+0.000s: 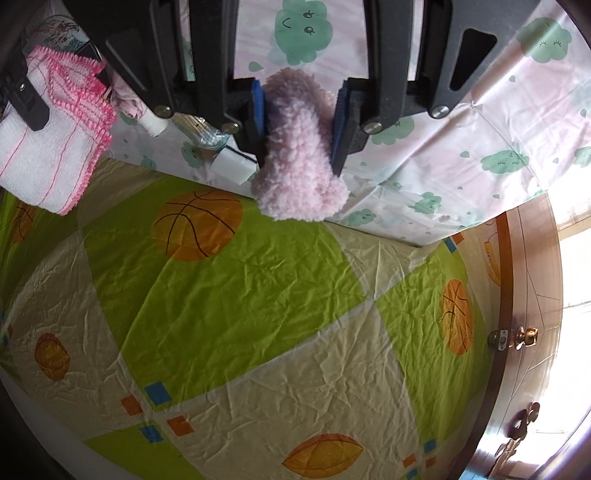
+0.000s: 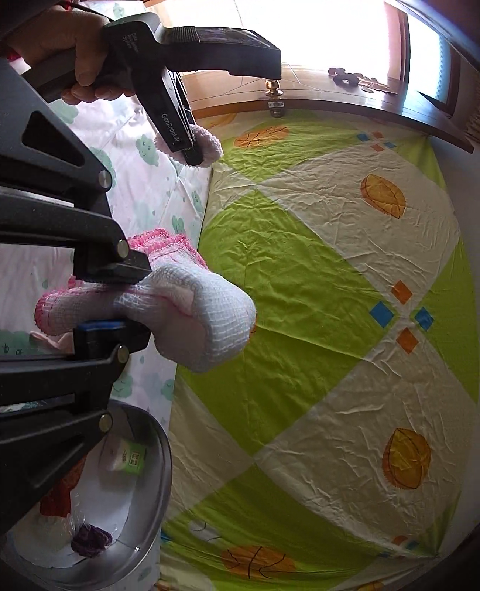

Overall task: Organize soft objects
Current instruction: 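Carry the fuzzy item and the knit hat over the tin with both tools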

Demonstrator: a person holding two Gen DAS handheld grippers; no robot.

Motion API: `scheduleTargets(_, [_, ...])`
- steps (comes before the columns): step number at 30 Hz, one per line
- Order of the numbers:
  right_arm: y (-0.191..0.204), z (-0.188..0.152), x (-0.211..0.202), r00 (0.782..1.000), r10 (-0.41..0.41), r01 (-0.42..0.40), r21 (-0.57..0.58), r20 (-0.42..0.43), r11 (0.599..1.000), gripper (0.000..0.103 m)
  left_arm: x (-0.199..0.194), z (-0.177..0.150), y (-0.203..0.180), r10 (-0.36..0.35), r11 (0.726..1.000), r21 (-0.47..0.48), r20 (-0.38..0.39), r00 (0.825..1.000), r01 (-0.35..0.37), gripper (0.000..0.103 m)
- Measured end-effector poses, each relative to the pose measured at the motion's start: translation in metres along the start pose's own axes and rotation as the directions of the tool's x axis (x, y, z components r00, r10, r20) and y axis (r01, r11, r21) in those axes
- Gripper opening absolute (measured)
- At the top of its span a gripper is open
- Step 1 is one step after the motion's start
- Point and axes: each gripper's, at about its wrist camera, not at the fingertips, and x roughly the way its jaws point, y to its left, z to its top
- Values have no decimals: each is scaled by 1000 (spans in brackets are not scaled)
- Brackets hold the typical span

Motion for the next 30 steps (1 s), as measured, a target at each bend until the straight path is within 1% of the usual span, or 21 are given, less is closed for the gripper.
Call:
scheduleTargets(4, [-9, 1, -6, 1000, -14, 14, 0, 11, 1000, 16, -2, -5, -16, 31, 998, 49, 0, 1000, -31, 28])
scheduleTargets(6, [-12, 1, -8, 1000, -19, 19, -3, 17, 1000, 16, -4, -7, -22, 45, 997, 57, 5, 999, -45, 28])
scheduleTargets(9, [-16, 0, -12, 999, -26, 26, -8, 31, 1000, 16, -6, -11, -31, 37, 997, 64, -2, 999, -37, 28])
scheduleTargets(16, [-31, 0, -21, 997, -49, 50, -5, 57, 999, 16, -11, -19, -53, 45, 995, 85, -3, 999, -44, 28])
scheduleTargets(23, [-54, 0, -30, 996, -65, 63, 25, 66, 998, 16, -14, -26, -73, 30, 995, 92, -15, 999, -29, 28])
scheduleTargets(30, [-80, 0, -37, 992, -101, 98, 45, 75, 994, 16, -18, -30, -101, -16, 996, 90, -28, 999, 18, 28])
